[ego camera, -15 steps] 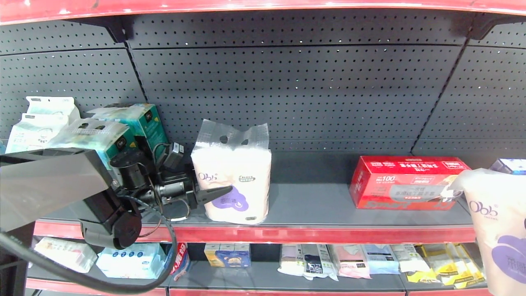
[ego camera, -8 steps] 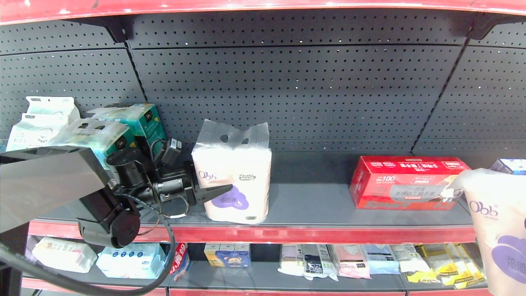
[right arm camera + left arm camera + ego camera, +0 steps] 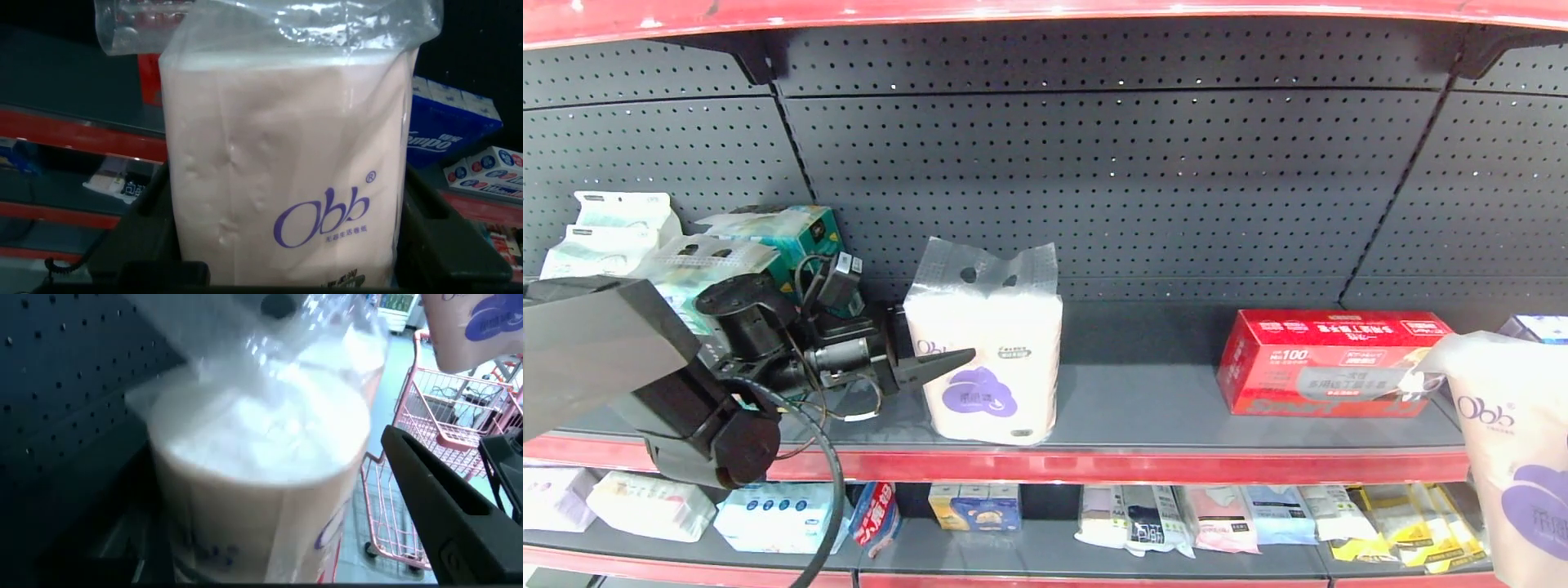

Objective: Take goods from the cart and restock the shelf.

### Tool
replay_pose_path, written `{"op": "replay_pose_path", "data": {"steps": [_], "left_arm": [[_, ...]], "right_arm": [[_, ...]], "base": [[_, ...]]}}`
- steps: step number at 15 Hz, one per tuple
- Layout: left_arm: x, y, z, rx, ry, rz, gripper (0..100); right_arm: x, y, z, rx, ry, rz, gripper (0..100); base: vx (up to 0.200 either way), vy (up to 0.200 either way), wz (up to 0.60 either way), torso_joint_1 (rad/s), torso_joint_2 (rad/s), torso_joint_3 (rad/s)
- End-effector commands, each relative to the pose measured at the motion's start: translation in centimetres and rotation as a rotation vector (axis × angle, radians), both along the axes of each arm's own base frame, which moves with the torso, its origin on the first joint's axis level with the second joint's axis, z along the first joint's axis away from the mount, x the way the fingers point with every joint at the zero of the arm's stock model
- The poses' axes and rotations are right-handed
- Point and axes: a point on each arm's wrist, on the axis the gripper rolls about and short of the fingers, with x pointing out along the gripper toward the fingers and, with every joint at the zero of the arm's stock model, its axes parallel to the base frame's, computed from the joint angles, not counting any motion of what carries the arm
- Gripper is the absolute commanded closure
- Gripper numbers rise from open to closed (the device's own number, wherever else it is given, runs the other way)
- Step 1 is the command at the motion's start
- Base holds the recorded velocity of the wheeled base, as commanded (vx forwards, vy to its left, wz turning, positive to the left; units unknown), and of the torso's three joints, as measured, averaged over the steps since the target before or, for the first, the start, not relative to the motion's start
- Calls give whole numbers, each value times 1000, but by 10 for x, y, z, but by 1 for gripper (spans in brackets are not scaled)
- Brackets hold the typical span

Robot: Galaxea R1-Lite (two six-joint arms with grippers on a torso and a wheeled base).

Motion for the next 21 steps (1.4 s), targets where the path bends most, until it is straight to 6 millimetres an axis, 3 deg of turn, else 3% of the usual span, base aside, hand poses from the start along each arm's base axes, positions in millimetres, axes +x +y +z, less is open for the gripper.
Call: {"op": "replay_pose_path", "data": {"steps": [1,11,21], "left_arm": [[-5,1,13,-6,-37,-2,0],[-14,8,37,-28,-69,16,0],[-19,18,74,-46,-194,43,0]], "right_arm": [[0,0,0,0,-1,1,100],[0,0,0,-2,2,-1,100],[5,0,0,-1,16,0,100]], "base": [[0,0,0,0,0,0],[0,0,0,0,0,0],[0,0,0,0,0,0]]}}
